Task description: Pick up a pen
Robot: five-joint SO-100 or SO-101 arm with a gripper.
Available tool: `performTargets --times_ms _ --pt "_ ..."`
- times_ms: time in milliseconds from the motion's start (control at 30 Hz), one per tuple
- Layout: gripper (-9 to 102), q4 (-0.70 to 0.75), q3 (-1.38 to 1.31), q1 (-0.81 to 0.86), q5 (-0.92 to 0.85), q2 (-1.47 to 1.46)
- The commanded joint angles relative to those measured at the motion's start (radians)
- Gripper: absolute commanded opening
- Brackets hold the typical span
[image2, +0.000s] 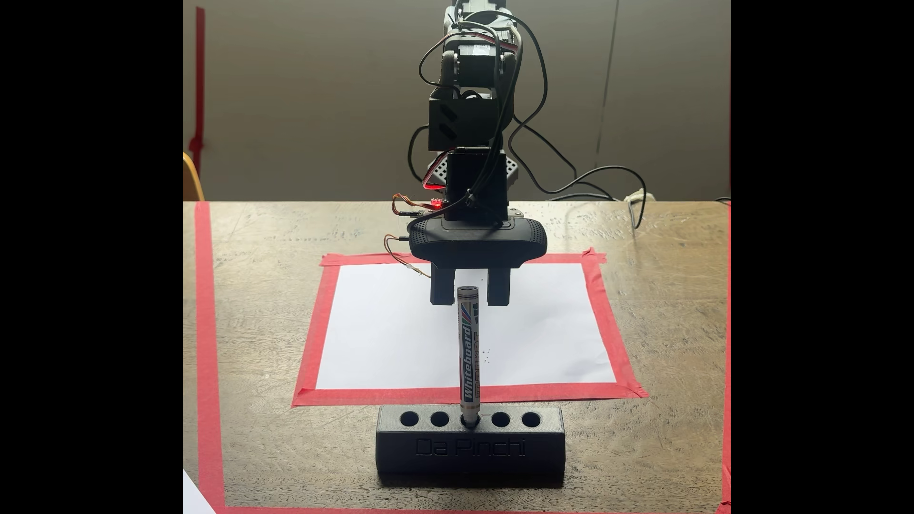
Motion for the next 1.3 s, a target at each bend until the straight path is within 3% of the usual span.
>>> performTargets --times_ms 0,733,1267 --pt "100 -0.011 -0.066 0.008 0.011 0.043" --pt "100 -0.014 -0.066 0.008 0.011 0.029" --pt "79 -0.029 -0.066 0.008 0.005 0.029"
